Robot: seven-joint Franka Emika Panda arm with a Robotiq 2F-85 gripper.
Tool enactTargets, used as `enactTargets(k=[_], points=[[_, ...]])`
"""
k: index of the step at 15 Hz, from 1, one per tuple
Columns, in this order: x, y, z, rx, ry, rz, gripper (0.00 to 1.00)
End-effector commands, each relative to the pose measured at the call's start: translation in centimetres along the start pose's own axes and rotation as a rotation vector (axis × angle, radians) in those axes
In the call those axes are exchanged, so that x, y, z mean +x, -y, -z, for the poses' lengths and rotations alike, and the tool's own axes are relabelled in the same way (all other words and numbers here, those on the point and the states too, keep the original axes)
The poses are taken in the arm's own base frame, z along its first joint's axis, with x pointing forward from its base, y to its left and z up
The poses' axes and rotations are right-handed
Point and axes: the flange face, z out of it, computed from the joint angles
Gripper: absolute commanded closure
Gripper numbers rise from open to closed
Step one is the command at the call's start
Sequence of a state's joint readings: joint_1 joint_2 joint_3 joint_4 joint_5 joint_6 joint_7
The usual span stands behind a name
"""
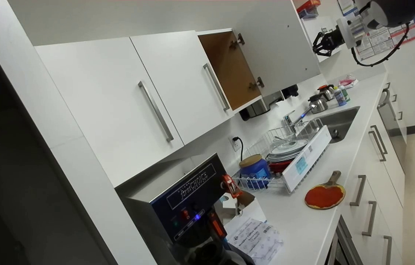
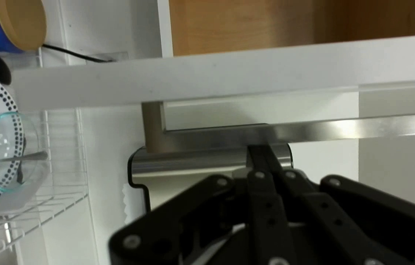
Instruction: Remove the blue object from the bottom shelf, put it in the drawer and then close the drawer
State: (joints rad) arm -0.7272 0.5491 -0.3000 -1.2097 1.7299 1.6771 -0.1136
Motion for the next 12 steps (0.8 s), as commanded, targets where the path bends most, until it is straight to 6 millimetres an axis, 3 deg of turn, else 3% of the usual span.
enactTargets(k=[1, 8, 12], points=[[-0.7, 0.7, -1.6, -0.023, 0.117, -0.072, 1.0], [-4.5, 0.5, -4.8, -0.061, 0.337, -0.115, 1.0], [-7.2, -0.4, -8.5, -0.064, 0.412, -0.099, 1.0]])
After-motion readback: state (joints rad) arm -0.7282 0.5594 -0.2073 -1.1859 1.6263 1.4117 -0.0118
